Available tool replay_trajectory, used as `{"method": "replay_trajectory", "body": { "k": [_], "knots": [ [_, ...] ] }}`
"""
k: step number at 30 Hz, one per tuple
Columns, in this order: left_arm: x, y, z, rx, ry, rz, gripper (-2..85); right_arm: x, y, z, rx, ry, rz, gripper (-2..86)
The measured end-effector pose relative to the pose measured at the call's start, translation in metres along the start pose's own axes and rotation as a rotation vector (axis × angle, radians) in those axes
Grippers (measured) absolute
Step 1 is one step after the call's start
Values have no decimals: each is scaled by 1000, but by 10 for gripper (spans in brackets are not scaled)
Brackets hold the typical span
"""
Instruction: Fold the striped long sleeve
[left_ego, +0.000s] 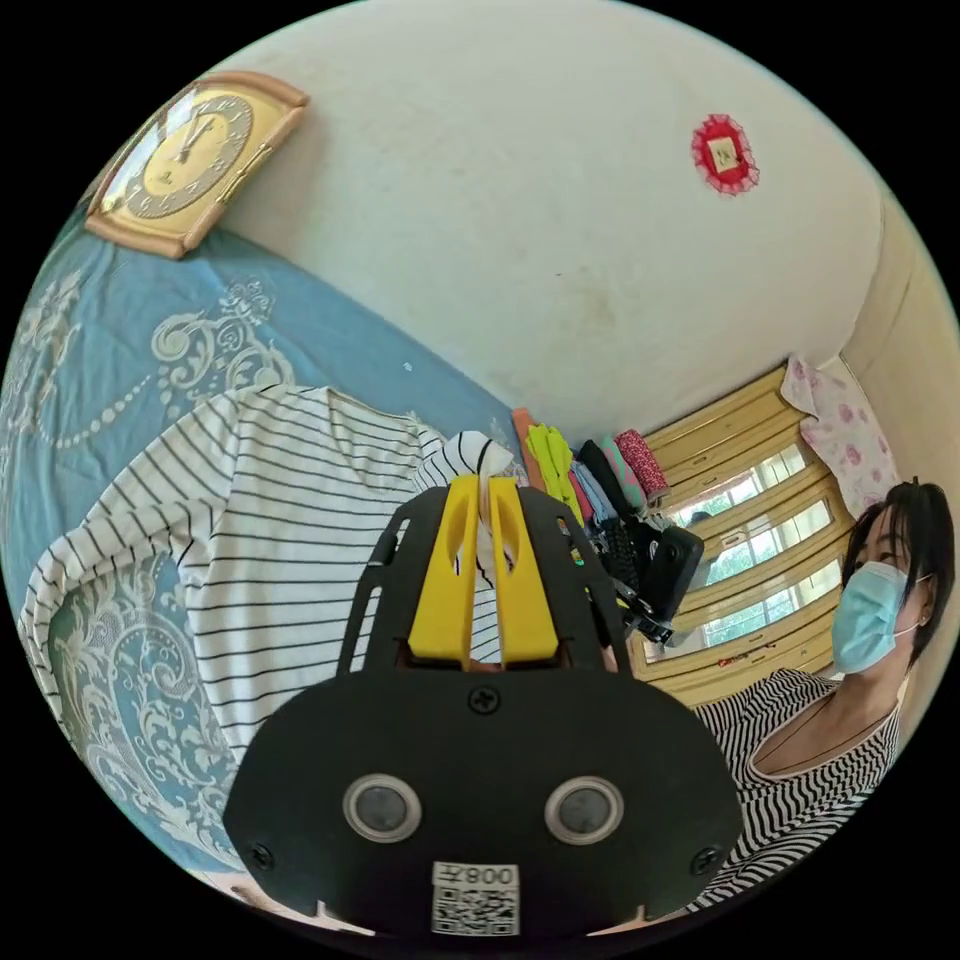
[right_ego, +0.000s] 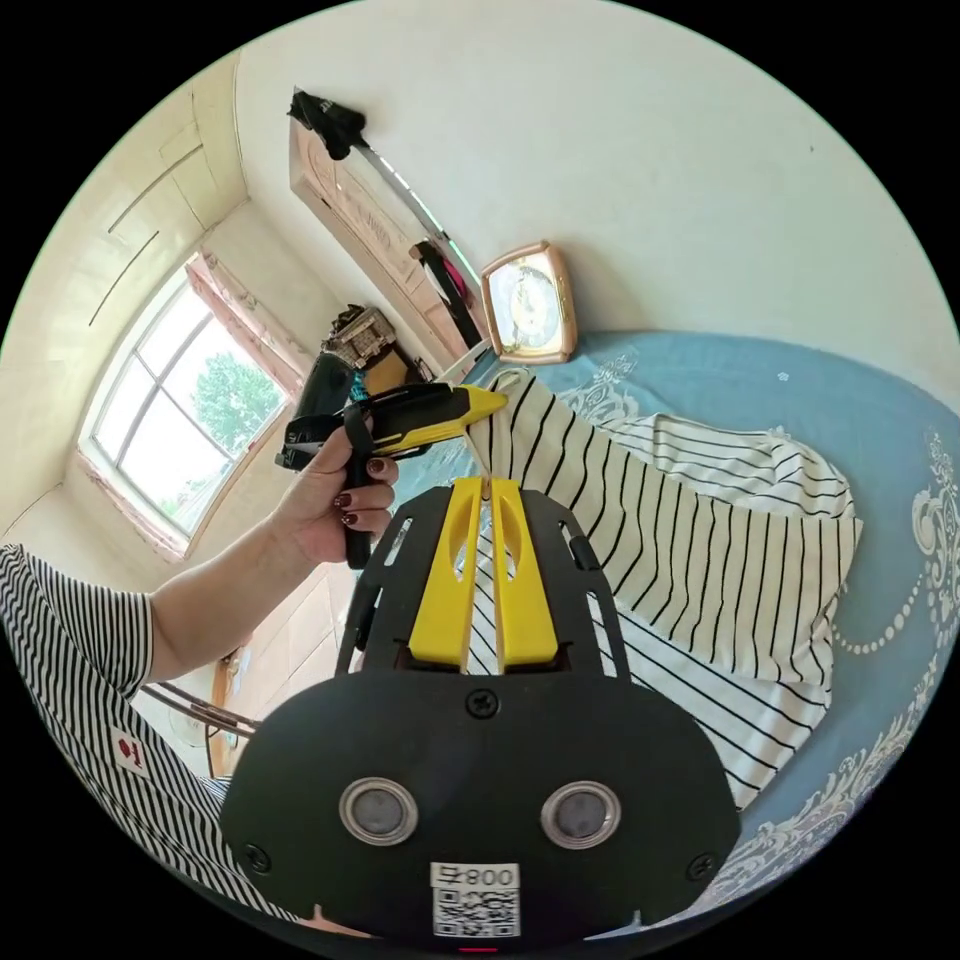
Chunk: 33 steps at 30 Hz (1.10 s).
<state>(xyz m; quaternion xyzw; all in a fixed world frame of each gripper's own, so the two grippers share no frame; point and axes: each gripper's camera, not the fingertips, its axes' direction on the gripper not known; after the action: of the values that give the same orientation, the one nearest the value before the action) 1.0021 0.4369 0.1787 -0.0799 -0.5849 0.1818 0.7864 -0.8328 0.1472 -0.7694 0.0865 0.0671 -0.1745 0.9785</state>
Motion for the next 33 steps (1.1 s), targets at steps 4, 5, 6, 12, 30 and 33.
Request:
{"method": "replay_trajectory", "body": {
  "k": [4, 5, 6, 12, 30, 33],
  "knots": [
    [-68, 13, -13, -2, -8, -90, 18, 4, -23, 60, -83, -26, 16, 14],
    [-75, 13, -14, -2, -6, -95, 18, 5, -31, 76, -101, -32, 22, 14],
    [-90, 14, -16, -7, -10, -102, 18, 6, -39, 92, -121, -37, 25, 15],
    [-151, 8, -16, -23, -45, -158, 19, 5, -77, 163, -199, -17, 16, 15],
    [-186, -32, 36, -154, -238, -96, 8, 15, -100, 319, -412, -95, 56, 28],
    [-185, -42, 45, -127, -209, -129, 13, 16, -93, 306, -395, -153, 73, 30]
  ]
}}
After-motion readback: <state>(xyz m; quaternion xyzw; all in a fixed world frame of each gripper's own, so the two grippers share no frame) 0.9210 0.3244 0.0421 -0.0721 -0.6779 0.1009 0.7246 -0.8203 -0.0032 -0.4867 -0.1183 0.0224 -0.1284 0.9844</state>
